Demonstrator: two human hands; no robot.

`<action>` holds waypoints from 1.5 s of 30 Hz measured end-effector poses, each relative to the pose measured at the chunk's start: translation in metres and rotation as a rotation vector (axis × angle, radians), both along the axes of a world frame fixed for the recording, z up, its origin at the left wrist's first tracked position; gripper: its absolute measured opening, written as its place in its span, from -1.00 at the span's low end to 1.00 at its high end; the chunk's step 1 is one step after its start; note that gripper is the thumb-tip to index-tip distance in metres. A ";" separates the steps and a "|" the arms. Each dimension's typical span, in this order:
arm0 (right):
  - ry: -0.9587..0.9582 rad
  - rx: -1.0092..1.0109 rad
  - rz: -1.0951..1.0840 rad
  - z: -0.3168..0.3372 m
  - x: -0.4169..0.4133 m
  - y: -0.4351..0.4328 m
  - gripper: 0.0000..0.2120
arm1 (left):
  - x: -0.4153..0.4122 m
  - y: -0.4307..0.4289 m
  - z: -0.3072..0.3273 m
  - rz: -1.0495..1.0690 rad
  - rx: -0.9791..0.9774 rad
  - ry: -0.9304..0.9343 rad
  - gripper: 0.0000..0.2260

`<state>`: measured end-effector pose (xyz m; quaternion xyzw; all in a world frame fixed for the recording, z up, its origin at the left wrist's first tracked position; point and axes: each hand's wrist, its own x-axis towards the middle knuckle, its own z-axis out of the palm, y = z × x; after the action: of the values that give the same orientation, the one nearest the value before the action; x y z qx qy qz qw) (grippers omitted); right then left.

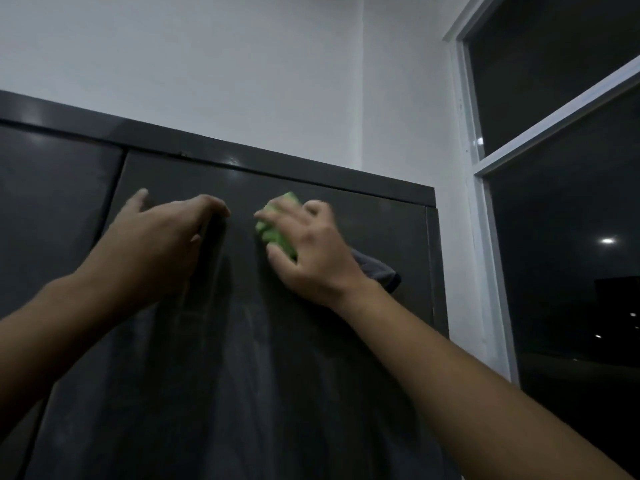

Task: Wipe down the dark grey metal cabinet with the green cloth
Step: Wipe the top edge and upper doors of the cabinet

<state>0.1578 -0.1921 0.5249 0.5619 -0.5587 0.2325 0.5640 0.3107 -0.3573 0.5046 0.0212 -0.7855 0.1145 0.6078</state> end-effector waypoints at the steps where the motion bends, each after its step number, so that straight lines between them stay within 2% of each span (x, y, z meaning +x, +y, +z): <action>1: 0.068 0.090 -0.002 -0.007 0.003 -0.001 -0.55 | 0.002 0.000 -0.002 0.031 -0.031 0.007 -0.61; 4: 0.274 0.317 -0.023 -0.011 -0.004 0.010 -0.58 | 0.012 -0.006 -0.005 0.139 -0.033 -0.033 -0.58; 6: 0.384 0.288 -0.030 -0.005 -0.015 0.019 -0.62 | 0.021 -0.017 -0.005 0.269 -0.021 -0.091 -0.52; 7: 0.399 0.192 -0.048 -0.002 -0.020 0.020 -0.63 | 0.027 -0.024 -0.005 0.319 -0.014 -0.121 -0.48; 8: 0.355 0.054 -0.081 0.000 -0.024 0.019 -0.63 | 0.032 -0.032 -0.007 0.344 -0.010 -0.147 -0.46; 11: -0.037 -0.338 -0.143 0.002 -0.013 0.000 -0.56 | 0.046 -0.048 -0.013 0.315 -0.031 -0.167 -0.41; 14: -0.235 -0.434 -0.147 -0.001 0.015 -0.029 -0.51 | 0.054 -0.054 -0.017 0.252 -0.043 -0.173 -0.45; 16: -0.252 -0.353 -0.110 -0.007 0.036 -0.047 -0.43 | 0.057 -0.055 -0.018 0.170 -0.031 -0.185 -0.48; 18: -0.194 -0.169 -0.072 -0.017 0.054 -0.065 -0.38 | 0.061 -0.057 -0.018 0.125 -0.029 -0.208 -0.49; 21: 0.065 0.140 -0.067 -0.032 0.066 -0.081 -0.44 | 0.070 -0.061 -0.018 0.053 -0.004 -0.213 -0.59; 24: 0.159 0.231 -0.020 -0.026 0.061 -0.077 -0.53 | 0.082 -0.069 -0.020 -0.006 0.030 -0.185 -0.63; 25: 0.147 0.176 -0.004 -0.021 0.059 -0.075 -0.54 | 0.085 -0.071 -0.020 -0.008 0.026 -0.181 -0.61; 27: 0.084 -0.090 0.006 -0.011 0.055 -0.079 -0.59 | 0.090 -0.076 -0.021 -0.008 0.008 -0.177 -0.58; 29: -0.090 -0.346 0.024 0.001 0.059 -0.088 -0.58 | 0.094 -0.078 -0.020 -0.013 -0.013 -0.168 -0.58; 31: -0.261 -0.439 0.050 0.008 0.074 -0.101 -0.56 | 0.099 -0.081 -0.019 0.000 -0.019 -0.146 -0.59; 33: -0.347 -0.467 0.036 0.011 0.090 -0.116 -0.55 | 0.103 -0.082 -0.018 0.004 0.017 -0.114 -0.60; 36: -0.338 -0.372 0.035 0.018 0.115 -0.141 -0.54 | 0.108 -0.082 -0.015 -0.018 0.124 -0.079 -0.59; 39: -0.402 -0.149 0.102 0.026 0.141 -0.161 -0.39 | 0.105 -0.083 -0.008 0.017 0.145 -0.040 -0.53; 43: -0.491 -0.026 0.265 0.033 0.166 -0.156 -0.52 | 0.094 -0.072 0.004 -0.019 0.279 -0.038 -0.51; 45: -0.506 0.029 0.170 0.041 0.161 -0.142 -0.55 | 0.089 -0.065 0.009 -0.016 0.314 0.005 -0.57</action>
<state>0.3191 -0.3339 0.5663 0.5386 -0.6361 0.4040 0.3770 0.3999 -0.4223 0.5136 0.1098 -0.7924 -0.0147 0.5998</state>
